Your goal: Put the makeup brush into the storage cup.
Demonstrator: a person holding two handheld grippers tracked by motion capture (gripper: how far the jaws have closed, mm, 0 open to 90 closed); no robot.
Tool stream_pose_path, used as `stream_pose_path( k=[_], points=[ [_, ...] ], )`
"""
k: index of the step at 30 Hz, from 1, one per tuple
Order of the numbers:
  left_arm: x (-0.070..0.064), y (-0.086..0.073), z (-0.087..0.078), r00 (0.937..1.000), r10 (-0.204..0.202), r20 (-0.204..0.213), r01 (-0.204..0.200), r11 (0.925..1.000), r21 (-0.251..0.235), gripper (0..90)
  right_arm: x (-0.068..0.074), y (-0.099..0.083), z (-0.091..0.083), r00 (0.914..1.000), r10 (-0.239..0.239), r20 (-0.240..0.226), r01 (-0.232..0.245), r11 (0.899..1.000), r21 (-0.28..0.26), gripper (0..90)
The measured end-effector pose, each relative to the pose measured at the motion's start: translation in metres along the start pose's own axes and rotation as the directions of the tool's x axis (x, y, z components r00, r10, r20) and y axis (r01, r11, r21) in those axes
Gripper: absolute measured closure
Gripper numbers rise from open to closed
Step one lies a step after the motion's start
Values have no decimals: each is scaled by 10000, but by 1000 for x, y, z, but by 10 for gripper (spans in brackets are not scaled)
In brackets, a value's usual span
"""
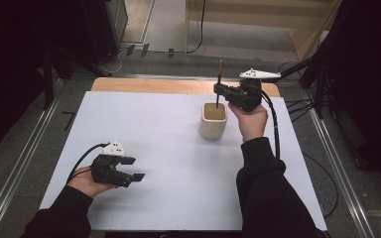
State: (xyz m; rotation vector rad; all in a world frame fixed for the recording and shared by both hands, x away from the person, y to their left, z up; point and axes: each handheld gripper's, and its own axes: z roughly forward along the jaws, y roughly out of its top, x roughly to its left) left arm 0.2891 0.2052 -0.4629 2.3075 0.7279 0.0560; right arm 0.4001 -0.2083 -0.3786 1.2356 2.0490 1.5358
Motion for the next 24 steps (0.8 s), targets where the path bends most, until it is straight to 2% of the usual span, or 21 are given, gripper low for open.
stream_pose_path(
  k=[12, 24],
  points=[
    [-1, 0, 0, 10000, -15, 10, 15, 10000, -2, 298, -7, -9, 3, 9996, 166, 231, -165, 9998, -70, 836],
    [-1, 0, 0, 10000, -19, 43, 19, 10000, 35, 298, -8, -22, 17, 9992, 81, 404, -97, 9991, 407, 835]
  ],
)
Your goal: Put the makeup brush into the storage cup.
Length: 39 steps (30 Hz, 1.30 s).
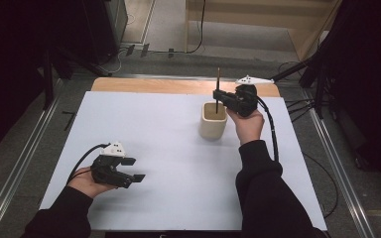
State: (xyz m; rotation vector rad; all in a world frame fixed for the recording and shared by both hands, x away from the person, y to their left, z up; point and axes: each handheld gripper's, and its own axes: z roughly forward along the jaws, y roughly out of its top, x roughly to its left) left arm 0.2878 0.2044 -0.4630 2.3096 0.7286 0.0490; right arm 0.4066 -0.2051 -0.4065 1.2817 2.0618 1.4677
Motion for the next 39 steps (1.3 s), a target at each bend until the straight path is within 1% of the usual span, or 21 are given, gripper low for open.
stream_pose_path(
  k=[7, 8, 13, 21, 23, 29, 36, 37, 38, 39],
  points=[
    [0, 0, 0, 10000, 28, 15, -28, 10000, 11, 298, 0, -6, 6, 9999, -106, 66, 105, 9998, 179, 834],
    [0, 0, 0, 10000, 37, 15, -37, 10000, 28, 298, 0, -8, 6, 10000, -29, 31, 29, 9999, 158, 834],
    [0, 0, 0, 10000, 35, 28, -36, 10000, 28, 298, -2, -14, 10, 10000, 57, 61, -59, 9994, 336, 834],
    [0, 0, 1, 10000, 18, 80, -19, 10000, 54, 297, 1, -25, 13, 10000, 47, 34, -48, 9986, 519, 834],
    [-1, 0, 1, 10000, 17, 70, -18, 10000, 36, 298, 2, -28, 14, 9999, 51, 97, -56, 9983, 579, 834],
    [-1, 0, 1, 10000, 33, 60, -33, 10000, 22, 297, 1, -30, 13, 9998, 120, 142, -128, 9981, 604, 834],
    [-1, 0, 1, 10000, 39, 64, -39, 10000, 26, 298, 1, -30, 12, 9999, 97, 112, -103, 9985, 543, 832],
    [-1, 0, 1, 10000, 44, 57, -44, 10000, 23, 297, 1, -30, 11, 9999, 115, 103, -120, 9986, 521, 826],
    [-1, 0, 1, 10000, 51, 48, -51, 10000, 13, 298, 1, -30, 11, 9999, 109, 100, -114, 9986, 511, 801],
    [-1, 1, 0, 10000, 74, 19, -74, 10000, -25, 298, 1, -29, 11, 9999, 130, 52, -132, 9989, 460, 742]
  ],
)
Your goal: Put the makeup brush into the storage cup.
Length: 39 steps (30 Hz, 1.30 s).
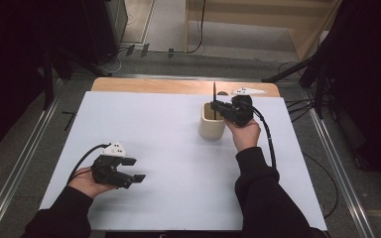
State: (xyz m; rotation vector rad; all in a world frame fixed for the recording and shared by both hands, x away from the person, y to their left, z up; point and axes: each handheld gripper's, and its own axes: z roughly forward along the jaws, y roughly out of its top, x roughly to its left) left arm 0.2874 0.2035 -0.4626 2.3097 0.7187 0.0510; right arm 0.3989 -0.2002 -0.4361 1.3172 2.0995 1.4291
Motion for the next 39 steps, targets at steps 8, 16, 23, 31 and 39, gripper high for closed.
stream_pose_path(
  k=[8, 16, 23, 31, 39],
  points=[
    [0, 1, -2, 10000, 54, -16, -54, 9998, -165, 298, 0, 4, -4, 9980, 378, -512, -401, 9982, -449, 344],
    [1, 1, -2, 10000, 24, -7, -24, 9998, -200, 298, 1, 4, -6, 9981, 280, -547, -286, 9995, -107, 339],
    [1, 1, -3, 10000, 6, -8, -6, 9998, -183, 298, 6, 7, -14, 9981, 146, -591, -140, 9999, 96, 333],
    [1, 1, -3, 10000, 5, -14, -6, 9999, -168, 298, 13, 9, -23, 9964, 202, -823, -164, 9988, 465, 327],
    [1, 1, -3, 10000, -28, -1, 28, 9998, -200, 298, 20, 6, -26, 9947, -2, -1029, 79, 9972, 744, 323]
  ],
)
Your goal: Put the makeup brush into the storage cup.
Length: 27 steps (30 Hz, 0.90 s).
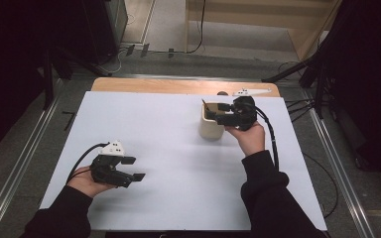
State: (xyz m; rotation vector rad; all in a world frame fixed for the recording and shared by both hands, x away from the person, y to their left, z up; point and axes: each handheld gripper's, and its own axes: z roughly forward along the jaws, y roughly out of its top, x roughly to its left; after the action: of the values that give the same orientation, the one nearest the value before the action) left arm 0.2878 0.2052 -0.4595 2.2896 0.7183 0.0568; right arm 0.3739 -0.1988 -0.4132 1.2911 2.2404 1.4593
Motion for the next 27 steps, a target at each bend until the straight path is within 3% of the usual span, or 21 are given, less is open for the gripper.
stream_pose_path(
  k=[15, 27],
  points=[
    [0, 0, 0, 10000, 16, 0, -16, 10000, 13, 298, 12, -11, -11, 9990, -414, -190, 423, 9978, 503, 322],
    [0, 0, 0, 10000, 20, 6, -20, 10000, 16, 298, 21, -21, -15, 9948, -674, -761, 732, 9943, 771, 319]
  ],
)
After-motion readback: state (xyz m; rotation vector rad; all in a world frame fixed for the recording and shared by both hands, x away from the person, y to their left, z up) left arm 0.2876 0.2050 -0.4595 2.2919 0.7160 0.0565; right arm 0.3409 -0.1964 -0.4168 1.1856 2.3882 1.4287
